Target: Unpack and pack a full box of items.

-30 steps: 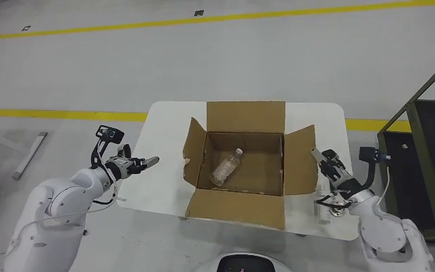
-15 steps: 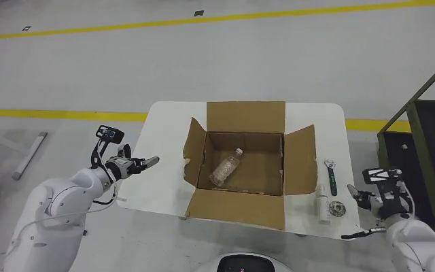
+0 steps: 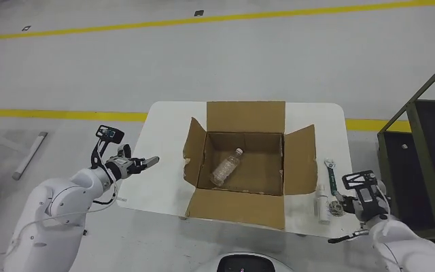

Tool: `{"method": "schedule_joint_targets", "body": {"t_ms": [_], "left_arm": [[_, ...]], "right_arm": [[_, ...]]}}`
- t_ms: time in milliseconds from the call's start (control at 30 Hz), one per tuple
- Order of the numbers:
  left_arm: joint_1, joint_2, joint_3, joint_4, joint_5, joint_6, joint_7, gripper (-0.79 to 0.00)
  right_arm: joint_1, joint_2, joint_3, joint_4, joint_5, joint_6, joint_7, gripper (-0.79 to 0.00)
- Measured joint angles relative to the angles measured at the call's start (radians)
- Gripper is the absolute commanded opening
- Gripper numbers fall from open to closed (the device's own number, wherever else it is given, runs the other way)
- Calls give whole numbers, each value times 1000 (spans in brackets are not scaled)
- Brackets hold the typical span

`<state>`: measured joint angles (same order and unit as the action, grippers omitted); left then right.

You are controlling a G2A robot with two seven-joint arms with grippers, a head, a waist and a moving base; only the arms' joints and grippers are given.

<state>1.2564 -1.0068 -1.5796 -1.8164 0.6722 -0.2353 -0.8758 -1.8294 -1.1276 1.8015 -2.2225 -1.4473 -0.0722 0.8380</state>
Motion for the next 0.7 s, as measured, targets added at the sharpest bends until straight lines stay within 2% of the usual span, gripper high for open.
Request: {"method": "schedule_joint_targets", "body": {"t_ms": [267,333,367,400,433,567,700], "left_arm": [[0,0,0,0,0,0,0,0],[0,0,0,0,0,0,0,0],[0,0,0,0,0,0,0,0],[0,0,0,0,0,0,0,0],[0,0,0,0,0,0,0,0],[0,0,0,0,0,0,0,0],[0,0,0,0,0,0,0,0]], "right_arm": [[156,-13,-194,169,-39,60,131,0],[206,-18,-218,242,-9,91,151,-240],[227,-20,-225,270,3,99,155,-249],[245,-22,-231,294,12,107,156,-369],[264,-23,-237,320,15,115,157,-403],[301,-28,-247,369,44,125,161,-394],[315,-30,-249,394,70,120,172,-320]]}}
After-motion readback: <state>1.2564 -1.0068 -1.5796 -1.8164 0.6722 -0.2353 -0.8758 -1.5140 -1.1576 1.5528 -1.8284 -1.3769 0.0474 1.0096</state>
